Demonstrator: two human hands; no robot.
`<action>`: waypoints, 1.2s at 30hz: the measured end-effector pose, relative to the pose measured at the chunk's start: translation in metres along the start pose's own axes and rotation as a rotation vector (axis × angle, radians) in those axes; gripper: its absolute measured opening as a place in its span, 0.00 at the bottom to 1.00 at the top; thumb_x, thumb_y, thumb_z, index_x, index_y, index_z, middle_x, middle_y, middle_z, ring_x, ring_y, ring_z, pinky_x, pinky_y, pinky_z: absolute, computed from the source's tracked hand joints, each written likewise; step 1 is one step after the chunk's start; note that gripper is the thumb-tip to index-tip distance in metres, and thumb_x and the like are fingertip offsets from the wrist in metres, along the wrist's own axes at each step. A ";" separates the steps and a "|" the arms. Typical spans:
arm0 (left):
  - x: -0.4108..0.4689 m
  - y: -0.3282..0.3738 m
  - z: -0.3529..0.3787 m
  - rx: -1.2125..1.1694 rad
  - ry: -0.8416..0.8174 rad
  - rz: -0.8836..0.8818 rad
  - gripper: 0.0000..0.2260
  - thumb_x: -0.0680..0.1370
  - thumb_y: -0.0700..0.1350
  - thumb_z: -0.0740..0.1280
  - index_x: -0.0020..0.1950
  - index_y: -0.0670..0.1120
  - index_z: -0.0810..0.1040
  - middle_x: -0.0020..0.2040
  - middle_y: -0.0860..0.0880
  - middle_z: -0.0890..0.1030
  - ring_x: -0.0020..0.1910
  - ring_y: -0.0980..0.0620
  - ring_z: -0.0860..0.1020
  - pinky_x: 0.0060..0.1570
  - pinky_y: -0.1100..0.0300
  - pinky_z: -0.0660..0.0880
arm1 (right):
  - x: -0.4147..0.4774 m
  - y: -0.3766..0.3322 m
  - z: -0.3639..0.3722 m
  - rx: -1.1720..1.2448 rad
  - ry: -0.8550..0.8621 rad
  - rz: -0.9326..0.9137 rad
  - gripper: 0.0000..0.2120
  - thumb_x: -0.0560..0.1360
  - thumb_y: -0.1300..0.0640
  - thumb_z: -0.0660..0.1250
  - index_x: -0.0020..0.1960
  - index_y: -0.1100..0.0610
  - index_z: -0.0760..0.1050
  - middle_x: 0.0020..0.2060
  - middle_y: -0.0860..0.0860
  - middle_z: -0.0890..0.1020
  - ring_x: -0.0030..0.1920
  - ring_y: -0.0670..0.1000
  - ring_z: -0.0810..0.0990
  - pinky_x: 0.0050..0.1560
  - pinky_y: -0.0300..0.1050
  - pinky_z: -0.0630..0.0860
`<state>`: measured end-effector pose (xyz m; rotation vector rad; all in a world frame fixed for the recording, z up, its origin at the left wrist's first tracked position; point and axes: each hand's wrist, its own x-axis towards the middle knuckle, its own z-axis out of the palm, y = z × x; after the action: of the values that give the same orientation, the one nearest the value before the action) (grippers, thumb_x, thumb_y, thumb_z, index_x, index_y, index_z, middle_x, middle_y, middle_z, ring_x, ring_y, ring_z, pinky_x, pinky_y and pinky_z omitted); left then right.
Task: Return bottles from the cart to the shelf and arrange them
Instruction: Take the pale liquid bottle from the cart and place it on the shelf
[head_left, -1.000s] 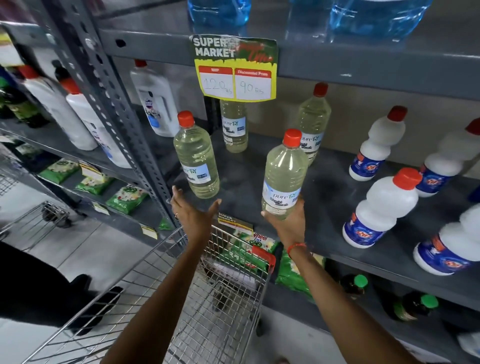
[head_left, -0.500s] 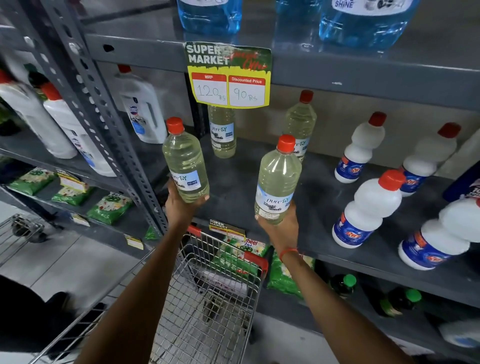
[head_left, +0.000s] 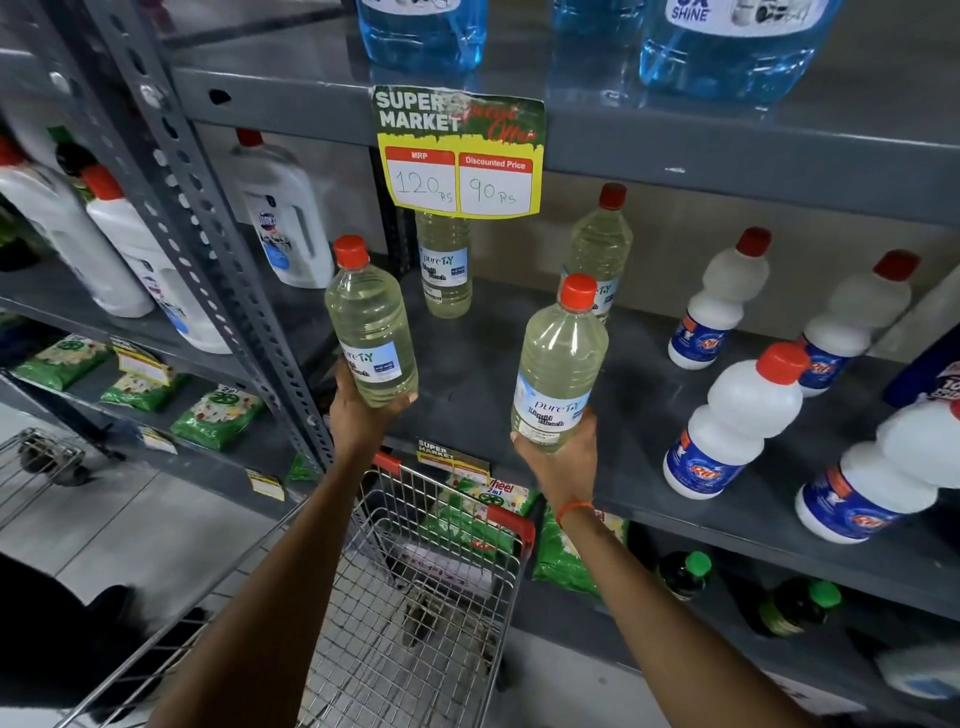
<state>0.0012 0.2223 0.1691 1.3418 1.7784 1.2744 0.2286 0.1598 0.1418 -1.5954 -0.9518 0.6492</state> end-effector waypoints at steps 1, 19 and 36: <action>0.000 -0.001 0.000 0.007 0.004 0.001 0.41 0.63 0.48 0.79 0.71 0.48 0.62 0.64 0.43 0.78 0.61 0.41 0.77 0.59 0.48 0.73 | 0.000 0.000 0.000 0.002 -0.002 0.004 0.36 0.56 0.56 0.80 0.59 0.55 0.67 0.54 0.53 0.79 0.55 0.52 0.79 0.52 0.47 0.79; 0.002 -0.004 -0.002 0.057 0.020 0.005 0.43 0.60 0.53 0.79 0.70 0.53 0.61 0.64 0.45 0.79 0.60 0.41 0.78 0.58 0.41 0.76 | 0.000 -0.002 -0.006 -0.013 -0.077 -0.046 0.40 0.59 0.57 0.79 0.66 0.56 0.64 0.60 0.53 0.77 0.59 0.51 0.77 0.58 0.45 0.75; -0.016 0.003 0.004 0.041 -0.016 -0.005 0.52 0.62 0.52 0.80 0.75 0.48 0.50 0.73 0.42 0.67 0.70 0.40 0.69 0.66 0.42 0.70 | -0.001 -0.016 -0.011 -0.033 -0.151 -0.024 0.48 0.55 0.47 0.82 0.68 0.52 0.61 0.64 0.53 0.75 0.63 0.49 0.75 0.67 0.51 0.73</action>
<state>0.0112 0.2090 0.1684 1.3652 1.8053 1.2276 0.2334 0.1536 0.1601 -1.5789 -1.0961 0.7492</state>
